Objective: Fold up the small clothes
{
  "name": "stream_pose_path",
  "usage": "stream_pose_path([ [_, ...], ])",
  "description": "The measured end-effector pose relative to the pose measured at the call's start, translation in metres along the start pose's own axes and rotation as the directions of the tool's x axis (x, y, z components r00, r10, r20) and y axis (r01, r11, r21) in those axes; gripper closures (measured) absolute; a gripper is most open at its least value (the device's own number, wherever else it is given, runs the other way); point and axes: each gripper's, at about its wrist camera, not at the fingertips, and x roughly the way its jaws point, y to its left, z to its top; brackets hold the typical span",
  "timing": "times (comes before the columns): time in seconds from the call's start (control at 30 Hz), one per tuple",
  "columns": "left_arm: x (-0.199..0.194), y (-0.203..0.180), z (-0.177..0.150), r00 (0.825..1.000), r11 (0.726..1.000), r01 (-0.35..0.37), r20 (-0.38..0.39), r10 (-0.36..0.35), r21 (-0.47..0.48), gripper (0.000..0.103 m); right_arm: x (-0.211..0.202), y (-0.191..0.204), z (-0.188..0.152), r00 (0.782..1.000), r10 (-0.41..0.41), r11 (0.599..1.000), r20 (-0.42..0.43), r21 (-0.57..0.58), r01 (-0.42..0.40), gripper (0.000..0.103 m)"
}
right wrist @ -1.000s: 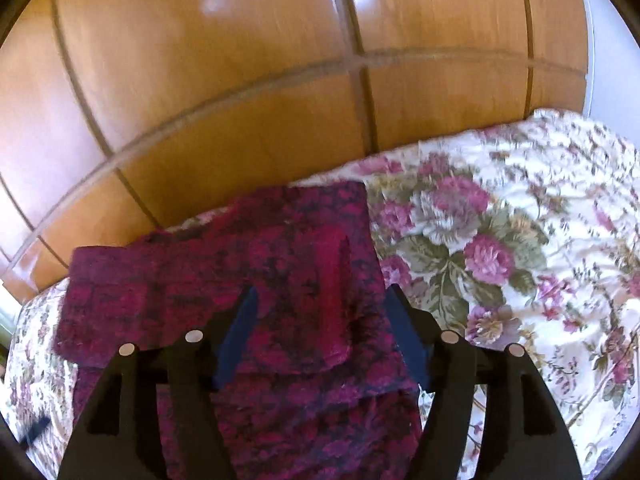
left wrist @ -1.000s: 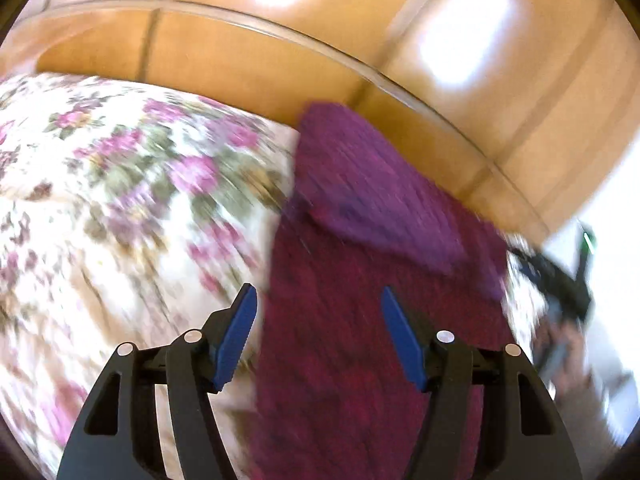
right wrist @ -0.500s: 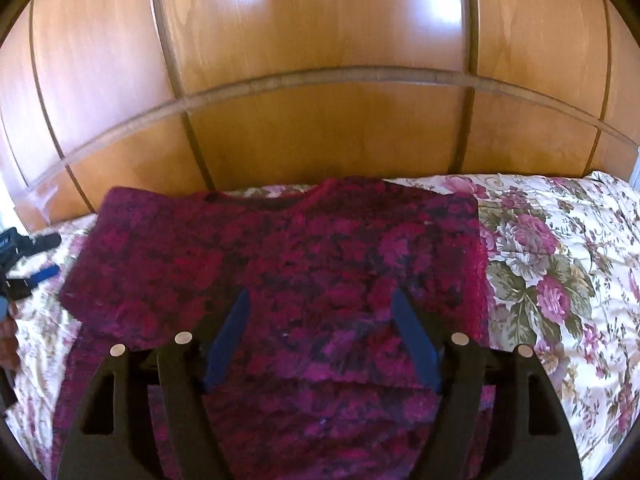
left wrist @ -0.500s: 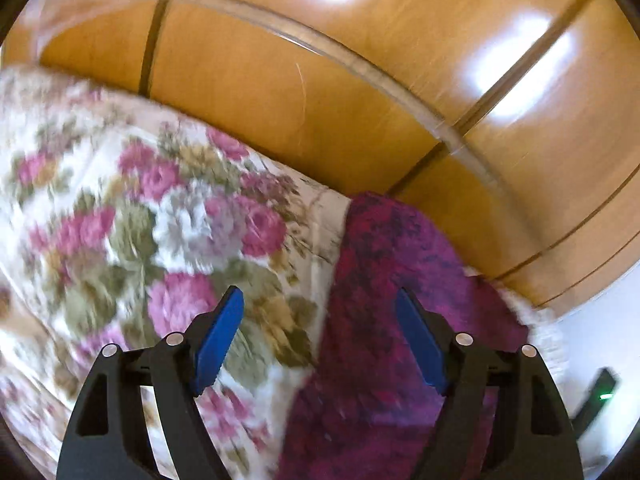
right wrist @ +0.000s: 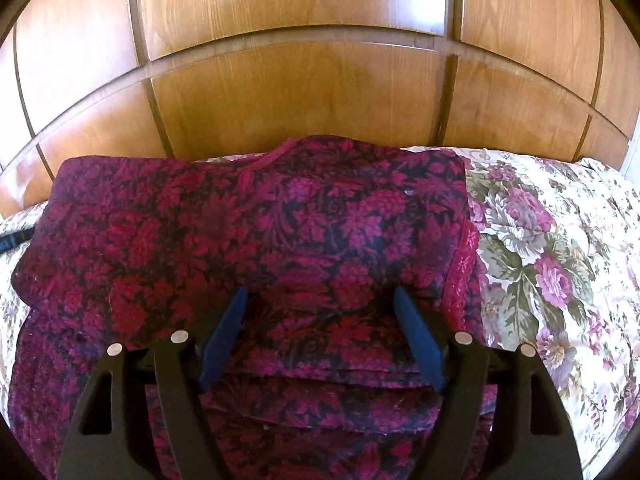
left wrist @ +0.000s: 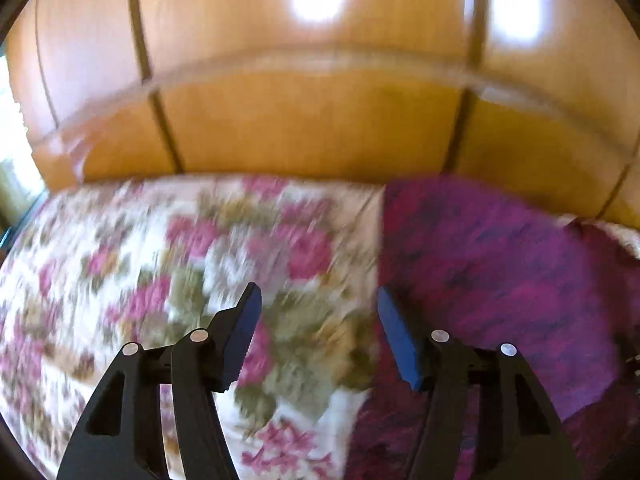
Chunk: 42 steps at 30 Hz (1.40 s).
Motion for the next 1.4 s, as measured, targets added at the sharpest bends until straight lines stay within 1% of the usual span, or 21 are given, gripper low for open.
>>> stream_pose_path([
  [0.03, -0.007, -0.006, 0.005, 0.999, 1.000, 0.023, 0.041, -0.024, 0.019, 0.043, 0.000, 0.000, 0.000, 1.000, -0.001, 1.000, 0.001, -0.001, 0.001, 0.028],
  [0.07, -0.008, -0.012, 0.009, 0.997, 0.998, 0.058, 0.048, -0.060, 0.039, 0.043, 0.000, 0.000, 0.000, 1.000, -0.003, 1.000, 0.001, -0.002, 0.003, 0.028],
  [0.2, 0.002, -0.042, 0.022, 0.990, 0.988, 0.135, 0.036, -0.138, 0.076, 0.043, -0.001, 0.001, -0.001, 1.000, -0.010, 1.000, 0.002, -0.010, 0.010, 0.027],
  [0.23, 0.013, -0.049, 0.023, 0.989, 0.986, 0.149, 0.003, -0.150, 0.079, 0.043, -0.001, 0.001, -0.002, 1.000, -0.009, 1.000, 0.003, -0.009, 0.009, 0.027],
  [0.27, 0.027, -0.054, 0.024, 0.989, 0.986, 0.144, -0.041, -0.141, 0.080, 0.043, -0.001, 0.001, -0.002, 1.000, -0.008, 1.000, 0.004, -0.009, 0.008, 0.027],
  [0.33, 0.057, -0.056, 0.020, 0.988, 0.992, 0.107, -0.116, -0.098, 0.071, 0.041, 0.000, 0.001, -0.002, 1.000, -0.001, 1.000, 0.005, -0.009, 0.002, 0.027],
  [0.37, 0.073, -0.053, 0.016, 0.985, 0.994, 0.101, -0.148, -0.093, 0.049, 0.039, 0.000, 0.000, -0.001, 1.000, 0.000, 1.000, 0.005, -0.012, 0.000, 0.027],
  [0.4, 0.076, -0.049, 0.014, 0.985, 0.994, 0.104, -0.143, -0.100, 0.020, 0.033, 0.000, 0.001, -0.001, 1.000, -0.006, 1.000, 0.007, -0.017, 0.006, 0.027],
  [0.5, 0.077, -0.034, 0.014, 0.977, 0.989, 0.131, -0.160, -0.141, -0.069, 0.032, 0.001, 0.002, -0.002, 1.000, -0.005, 1.000, 0.011, -0.016, 0.005, 0.026],
  [0.57, 0.061, -0.026, 0.014, 0.981, 0.988, 0.130, -0.133, -0.140, -0.083, 0.032, 0.001, 0.001, -0.002, 1.000, -0.001, 1.000, 0.011, -0.013, 0.001, 0.026],
  [0.67, 0.020, -0.021, 0.013, 0.994, 0.995, 0.092, -0.058, -0.093, -0.033, 0.032, 0.001, 0.000, -0.001, 1.000, 0.004, 1.000, 0.011, -0.011, -0.004, 0.026],
  [0.7, 0.003, -0.019, 0.012, 0.996, 0.996, 0.086, -0.038, -0.087, -0.028, 0.032, 0.001, 0.000, -0.001, 1.000, 0.005, 1.000, 0.012, -0.012, -0.005, 0.026],
  [0.77, -0.027, -0.015, 0.009, 0.994, 0.993, 0.111, -0.002, -0.111, -0.031, 0.032, 0.001, -0.001, 0.000, 1.000, 0.006, 1.000, 0.012, -0.012, -0.005, 0.026],
  [0.87, -0.069, -0.005, 0.000, 0.993, 0.994, 0.104, 0.067, -0.102, -0.017, 0.032, 0.000, -0.002, 0.000, 1.000, 0.000, 1.000, 0.014, -0.015, 0.000, 0.026],
  [1.03, -0.119, 0.008, -0.018, 0.984, 0.991, 0.129, 0.126, -0.123, -0.042, 0.032, -0.001, 0.001, -0.001, 1.000, -0.020, 0.999, 0.017, -0.025, 0.020, 0.025],
  [1.07, -0.125, 0.011, -0.023, 0.984, 0.991, 0.125, 0.136, -0.118, -0.045, 0.032, -0.002, 0.002, -0.001, 0.999, -0.028, 0.999, 0.018, -0.029, 0.029, 0.024],
  [1.17, -0.135, 0.013, -0.034, 0.982, 0.988, 0.144, 0.132, -0.136, -0.058, 0.032, -0.003, 0.006, -0.001, 0.998, -0.064, 0.997, 0.022, -0.041, 0.065, 0.020],
  [1.23, -0.141, 0.016, -0.042, 0.984, 0.989, 0.138, 0.121, -0.130, -0.059, 0.032, -0.004, 0.008, -0.001, 0.996, -0.087, 0.995, 0.022, -0.048, 0.088, 0.017],
  [1.3, -0.146, 0.017, -0.051, 0.985, 0.990, 0.132, 0.118, -0.125, -0.057, 0.032, -0.007, 0.010, 0.001, 0.993, -0.114, 0.992, 0.017, -0.059, 0.115, 0.014],
  [1.33, -0.147, 0.019, -0.056, 0.986, 0.989, 0.135, 0.108, -0.128, -0.059, 0.032, -0.009, 0.011, 0.001, 0.992, -0.128, 0.990, 0.015, -0.063, 0.128, 0.009],
  [1.4, -0.147, 0.024, -0.063, 0.986, 0.987, 0.145, 0.090, -0.139, -0.072, 0.032, -0.017, 0.012, 0.001, 0.992, -0.128, 0.990, 0.005, -0.066, 0.128, 0.008],
])
